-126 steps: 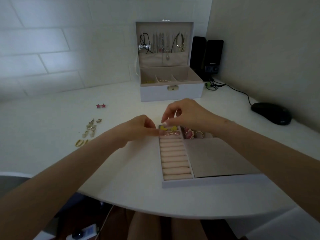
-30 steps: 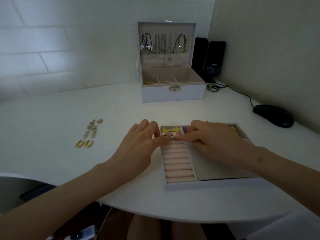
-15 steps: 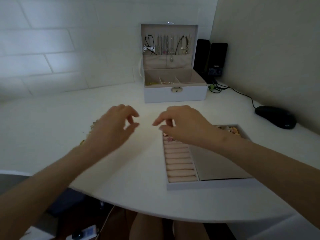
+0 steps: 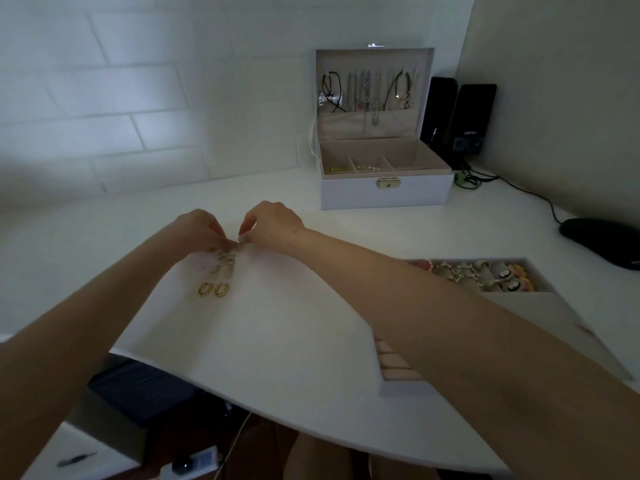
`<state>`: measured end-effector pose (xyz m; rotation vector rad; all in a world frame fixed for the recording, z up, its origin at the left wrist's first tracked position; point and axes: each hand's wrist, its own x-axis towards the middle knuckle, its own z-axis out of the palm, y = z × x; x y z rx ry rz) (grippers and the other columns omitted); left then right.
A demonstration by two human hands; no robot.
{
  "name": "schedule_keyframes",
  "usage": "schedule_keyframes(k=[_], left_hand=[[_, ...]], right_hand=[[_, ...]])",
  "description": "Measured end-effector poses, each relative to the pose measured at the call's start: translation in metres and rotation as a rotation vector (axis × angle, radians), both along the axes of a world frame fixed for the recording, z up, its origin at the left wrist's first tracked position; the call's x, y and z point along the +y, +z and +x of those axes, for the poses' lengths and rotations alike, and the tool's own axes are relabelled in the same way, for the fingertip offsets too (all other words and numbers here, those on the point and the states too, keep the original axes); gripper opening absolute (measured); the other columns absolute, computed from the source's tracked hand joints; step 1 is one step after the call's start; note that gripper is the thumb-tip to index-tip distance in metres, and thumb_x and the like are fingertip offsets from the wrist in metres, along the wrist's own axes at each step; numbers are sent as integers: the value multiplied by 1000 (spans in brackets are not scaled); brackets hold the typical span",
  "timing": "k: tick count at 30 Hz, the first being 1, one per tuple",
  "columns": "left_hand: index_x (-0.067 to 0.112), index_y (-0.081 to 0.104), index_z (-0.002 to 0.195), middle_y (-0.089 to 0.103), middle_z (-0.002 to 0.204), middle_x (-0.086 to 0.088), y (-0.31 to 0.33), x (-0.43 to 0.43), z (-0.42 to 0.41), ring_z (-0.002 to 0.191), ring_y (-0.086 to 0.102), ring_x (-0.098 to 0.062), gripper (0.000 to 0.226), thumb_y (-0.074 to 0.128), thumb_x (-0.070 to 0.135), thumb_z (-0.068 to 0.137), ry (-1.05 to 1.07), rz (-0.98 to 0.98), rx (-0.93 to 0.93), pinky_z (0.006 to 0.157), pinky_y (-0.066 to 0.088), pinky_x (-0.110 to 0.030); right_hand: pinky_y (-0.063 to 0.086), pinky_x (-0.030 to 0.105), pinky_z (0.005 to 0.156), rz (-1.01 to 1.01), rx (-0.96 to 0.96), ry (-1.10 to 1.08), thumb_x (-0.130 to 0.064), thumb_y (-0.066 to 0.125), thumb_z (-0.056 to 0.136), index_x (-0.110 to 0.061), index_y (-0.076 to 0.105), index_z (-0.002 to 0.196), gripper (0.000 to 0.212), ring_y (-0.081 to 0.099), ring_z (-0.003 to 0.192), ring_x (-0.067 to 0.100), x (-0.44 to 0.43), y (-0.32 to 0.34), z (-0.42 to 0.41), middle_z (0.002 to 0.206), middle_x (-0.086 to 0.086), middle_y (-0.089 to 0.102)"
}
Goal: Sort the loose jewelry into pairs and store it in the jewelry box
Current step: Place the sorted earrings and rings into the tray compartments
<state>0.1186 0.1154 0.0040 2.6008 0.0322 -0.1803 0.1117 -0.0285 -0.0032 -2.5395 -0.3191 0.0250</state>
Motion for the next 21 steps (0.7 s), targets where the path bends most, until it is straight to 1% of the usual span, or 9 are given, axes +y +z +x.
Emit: schedule_keyframes(k=[3,6,8,11,13,15,17,19,21], left_hand=[[9,64,72,65,86,-13,0,-3,0,89,59,-26,16,77,18,73,-2,35,-1,87,49,-41],[3,68,81,64,84,-14,1,-5,0,86,58,-26,14,74,14,76,12,25,-19,82,49,-38],[0,68,82,63,79,-13,0,-6,-1,83,58,-25,14,73,13,77,30,0,-25,75,47,-34],[0,68,83,61,72,-10,-2,-8,-3,77,55,-22,14,70,14,79,47,-32,-38,68,41,-29],[1,68,84,62,75,-11,-3,-7,-3,75,55,-21,15,69,16,81,53,-70,-57,67,40,-28],[2,67,84,64,79,-11,-1,-6,-7,76,57,-19,15,68,17,82,40,-146,-80,66,40,-26],[5,63,78,66,75,-7,3,-9,-15,71,60,-15,12,68,15,82,-15,-251,-95,61,40,-21],[8,61,75,67,69,0,11,-16,-29,63,62,-5,12,68,14,81,-80,-329,-108,57,38,-18],[8,60,75,69,69,1,18,-28,-44,55,61,5,13,69,16,80,-140,-376,-124,56,38,-17]], right_hand=[[44,25,75,-26,-3,3,-23,70,80,-25,71,94,14,60,101,19,5,-4,4,112,0,66],[41,25,71,-25,-33,5,-19,68,81,-27,68,89,11,60,98,19,5,-7,4,105,-2,65],[42,25,72,-25,-58,24,-21,68,81,-25,68,91,10,60,97,18,3,-8,4,99,-2,63],[43,26,74,-72,-111,61,-23,63,85,-24,68,96,12,59,98,19,2,-8,2,105,-1,64],[44,27,75,-111,-143,81,-24,60,88,-22,67,99,14,59,98,19,1,-8,1,108,0,64],[47,28,78,-119,-140,91,-23,60,87,-19,66,96,12,59,97,19,-2,-4,-4,107,1,64],[50,31,79,-19,-106,95,-16,62,83,-15,63,84,1,58,90,19,-9,4,-12,98,2,63],[55,31,74,111,-53,85,-9,64,79,-11,58,74,8,60,79,18,-21,17,-27,83,3,60],[59,29,67,225,12,63,-4,65,77,-8,56,69,13,63,65,16,-38,29,-45,73,6,62]])
